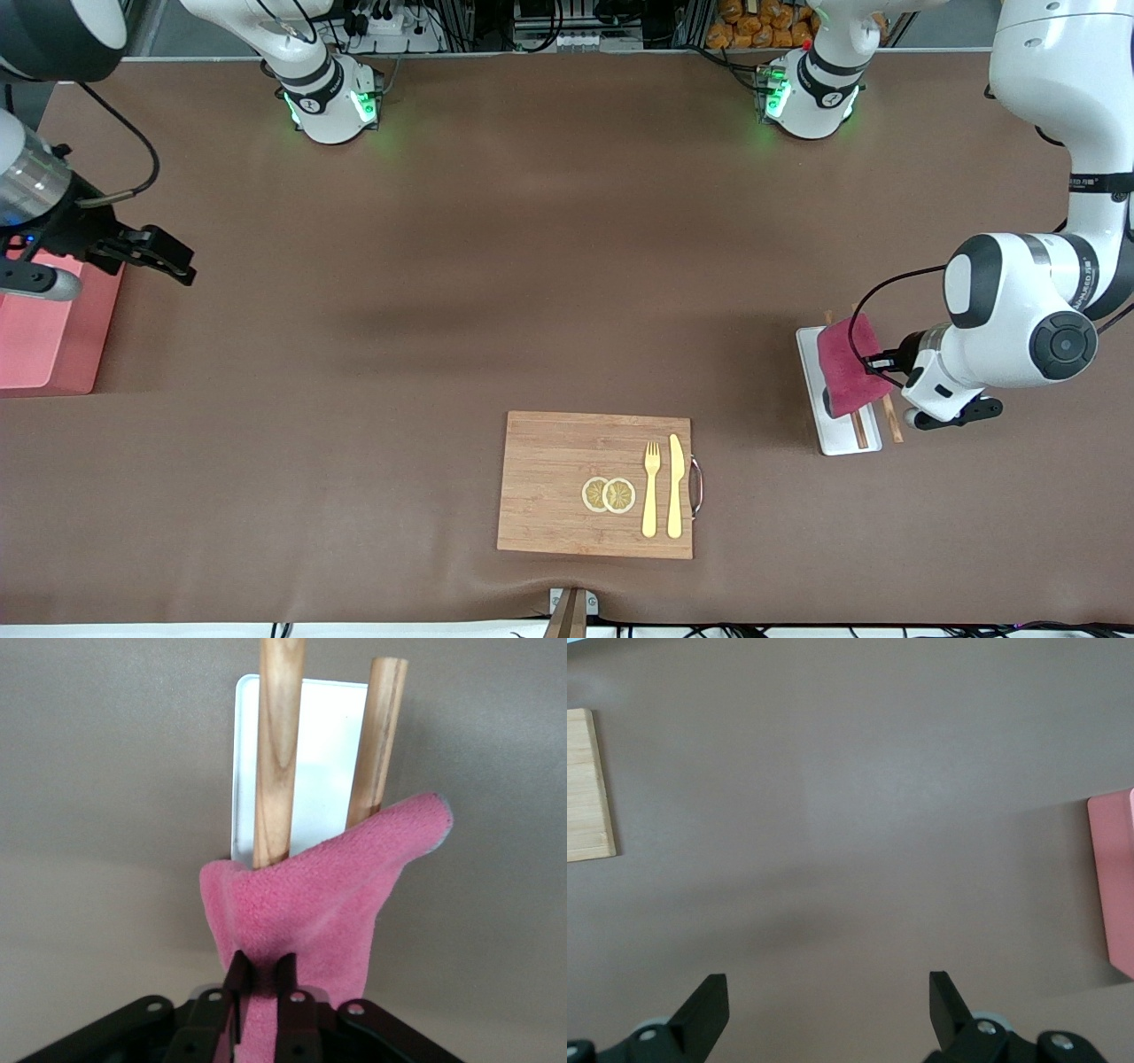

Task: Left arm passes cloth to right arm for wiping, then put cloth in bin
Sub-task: 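Lift the cloth with the left gripper while the right gripper extends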

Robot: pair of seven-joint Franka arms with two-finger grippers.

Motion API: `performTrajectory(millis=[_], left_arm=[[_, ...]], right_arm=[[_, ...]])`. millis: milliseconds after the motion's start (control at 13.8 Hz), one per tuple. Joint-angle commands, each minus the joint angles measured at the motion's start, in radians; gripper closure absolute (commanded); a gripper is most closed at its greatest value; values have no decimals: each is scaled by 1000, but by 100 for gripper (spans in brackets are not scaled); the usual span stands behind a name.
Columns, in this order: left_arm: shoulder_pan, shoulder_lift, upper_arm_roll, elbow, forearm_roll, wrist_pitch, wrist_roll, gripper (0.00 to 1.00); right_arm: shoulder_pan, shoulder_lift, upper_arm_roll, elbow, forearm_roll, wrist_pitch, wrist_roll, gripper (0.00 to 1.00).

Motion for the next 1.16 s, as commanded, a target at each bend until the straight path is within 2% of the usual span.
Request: performTrajectory(millis=[0, 291, 509, 655, 945, 1091], left_arm=[[2, 7, -5, 5, 9, 9, -18, 100], [-5, -3, -6, 7, 9, -5, -57, 100], [-7, -41, -31, 10, -13, -40, -80, 100], [-7, -64, -54, 15, -82, -77, -135, 100], [-8, -109, -124, 18, -267, -108, -365, 100], [-8, -109, -207, 56, -298, -108, -573, 100]], right_arm=[[13, -6, -2, -4, 3, -4, 45, 0], [13, -6, -1, -1, 17, -23, 132, 0], [0, -6, -7, -1, 173, -56, 264, 0], [8, -3, -5, -4, 198, -61, 319, 0], [4, 6, -5, -2, 328, -69, 523, 0], [-1, 26, -5, 1, 412, -104, 627, 0]])
